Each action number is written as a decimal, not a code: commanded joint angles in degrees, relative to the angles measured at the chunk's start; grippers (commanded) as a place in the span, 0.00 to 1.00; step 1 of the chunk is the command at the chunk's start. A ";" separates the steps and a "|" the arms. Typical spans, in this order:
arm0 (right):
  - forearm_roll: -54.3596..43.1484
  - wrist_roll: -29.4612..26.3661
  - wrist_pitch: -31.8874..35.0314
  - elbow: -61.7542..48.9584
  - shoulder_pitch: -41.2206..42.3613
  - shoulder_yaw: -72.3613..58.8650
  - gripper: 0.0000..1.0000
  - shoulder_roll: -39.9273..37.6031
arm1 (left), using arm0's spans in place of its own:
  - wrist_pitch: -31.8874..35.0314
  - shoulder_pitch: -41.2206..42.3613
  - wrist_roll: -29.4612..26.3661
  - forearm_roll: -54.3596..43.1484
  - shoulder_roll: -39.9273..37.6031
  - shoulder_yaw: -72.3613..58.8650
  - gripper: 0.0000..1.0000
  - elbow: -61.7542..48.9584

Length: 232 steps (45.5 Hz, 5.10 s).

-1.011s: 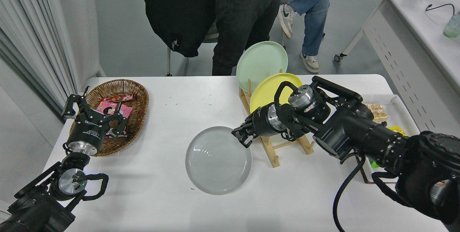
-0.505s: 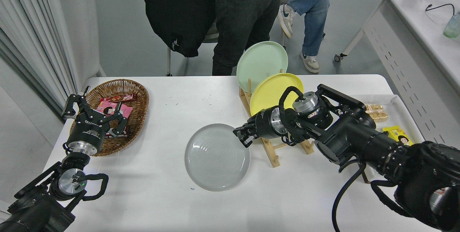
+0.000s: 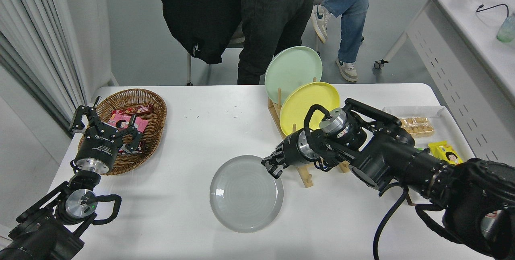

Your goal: Place the plate on the table

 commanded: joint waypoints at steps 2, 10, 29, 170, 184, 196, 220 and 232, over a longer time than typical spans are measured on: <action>-0.25 0.01 0.76 1.45 -0.37 -0.51 0.00 0.00 | 0.00 0.00 0.00 0.00 0.00 0.00 0.98 0.00; 0.28 0.10 3.31 1.63 -1.42 -0.51 0.00 0.00 | 0.00 0.00 0.00 0.00 0.00 0.00 0.98 0.00; 0.10 0.36 4.19 1.27 -3.18 -0.33 0.00 0.00 | 0.00 0.00 0.00 0.00 0.00 0.00 0.98 0.00; -3.50 1.24 8.23 0.04 -4.33 0.46 0.92 0.00 | 0.00 0.00 0.00 0.00 0.00 0.00 0.98 0.00; -11.67 1.15 15.87 -0.22 -3.10 0.46 0.99 0.00 | 0.00 0.00 0.00 0.00 0.00 0.00 0.98 0.00; -17.65 1.15 25.45 -0.48 -1.51 0.46 0.99 0.00 | 0.00 0.00 0.00 0.00 0.00 0.00 0.98 0.00; -27.04 1.24 43.12 -2.94 4.99 0.46 0.99 0.00 | 0.00 0.00 0.00 0.00 0.00 0.00 0.98 0.00; -35.93 1.15 44.62 -4.87 11.58 2.22 0.99 0.00 | 0.00 0.00 0.00 0.00 0.00 0.00 0.98 0.00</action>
